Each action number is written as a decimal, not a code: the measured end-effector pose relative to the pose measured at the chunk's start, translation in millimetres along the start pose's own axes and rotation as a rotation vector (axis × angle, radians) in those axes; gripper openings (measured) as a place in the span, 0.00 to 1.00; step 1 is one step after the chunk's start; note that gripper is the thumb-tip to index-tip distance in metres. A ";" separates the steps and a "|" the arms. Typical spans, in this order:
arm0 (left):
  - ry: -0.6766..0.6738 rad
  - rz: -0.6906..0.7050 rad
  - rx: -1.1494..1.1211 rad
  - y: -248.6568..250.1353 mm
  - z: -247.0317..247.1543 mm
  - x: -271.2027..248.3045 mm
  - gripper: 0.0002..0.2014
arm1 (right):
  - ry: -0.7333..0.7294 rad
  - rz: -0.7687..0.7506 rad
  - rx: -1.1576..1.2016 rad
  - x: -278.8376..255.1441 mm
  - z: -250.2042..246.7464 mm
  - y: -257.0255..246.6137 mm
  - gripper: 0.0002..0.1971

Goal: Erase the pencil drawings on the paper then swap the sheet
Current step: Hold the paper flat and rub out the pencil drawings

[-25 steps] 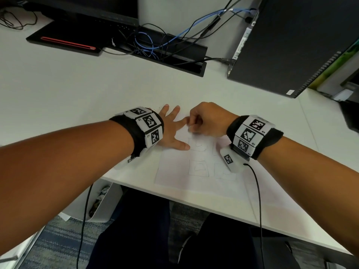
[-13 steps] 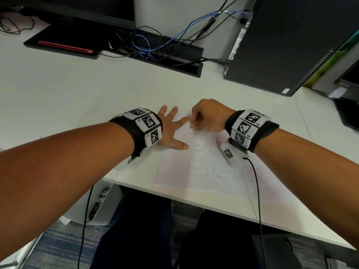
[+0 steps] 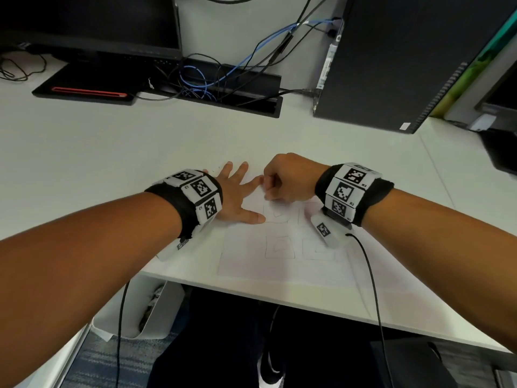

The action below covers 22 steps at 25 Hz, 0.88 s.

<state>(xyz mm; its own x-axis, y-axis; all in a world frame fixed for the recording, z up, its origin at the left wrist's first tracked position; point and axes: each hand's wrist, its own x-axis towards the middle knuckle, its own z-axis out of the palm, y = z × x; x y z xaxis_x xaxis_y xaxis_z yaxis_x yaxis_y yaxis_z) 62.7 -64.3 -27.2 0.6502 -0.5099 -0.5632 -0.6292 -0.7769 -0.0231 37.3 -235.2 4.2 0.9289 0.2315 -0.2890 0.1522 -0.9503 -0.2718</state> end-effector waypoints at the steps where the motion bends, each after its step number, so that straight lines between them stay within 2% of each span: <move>1: -0.002 0.001 -0.001 0.0 -0.4 0.1 0.51 | 0.001 -0.004 -0.013 0.0 -0.2 -0.2 0.06; 4: -0.001 0.008 0.002 -0.3 -0.5 1.1 0.51 | 0.096 0.063 -0.067 6.2 -4.9 8.3 0.07; 9: -0.018 0.010 0.011 1.3 -3.5 -1.6 0.50 | 0.008 0.021 -0.023 -0.3 -1.0 2.0 0.06; 12: -0.023 0.001 0.028 4.1 -7.4 -4.8 0.50 | 0.085 0.086 -0.037 3.8 -4.3 7.9 0.06; 17: -0.009 -0.002 0.109 5.5 -17.3 3.0 0.52 | 0.074 0.082 -0.047 -0.4 -0.6 3.9 0.07; 22: 0.002 0.035 0.006 15.2 -18.0 6.9 0.52 | 0.096 0.102 0.001 -0.7 -1.2 3.8 0.07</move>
<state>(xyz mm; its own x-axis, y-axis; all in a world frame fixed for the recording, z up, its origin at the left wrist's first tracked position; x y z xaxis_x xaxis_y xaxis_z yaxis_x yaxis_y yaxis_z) 65.3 -86.3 -16.6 0.6290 -0.5372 -0.5620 -0.6541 -0.7564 -0.0090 37.7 -239.2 4.5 0.9676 0.1123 -0.2262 0.0547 -0.9676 -0.2465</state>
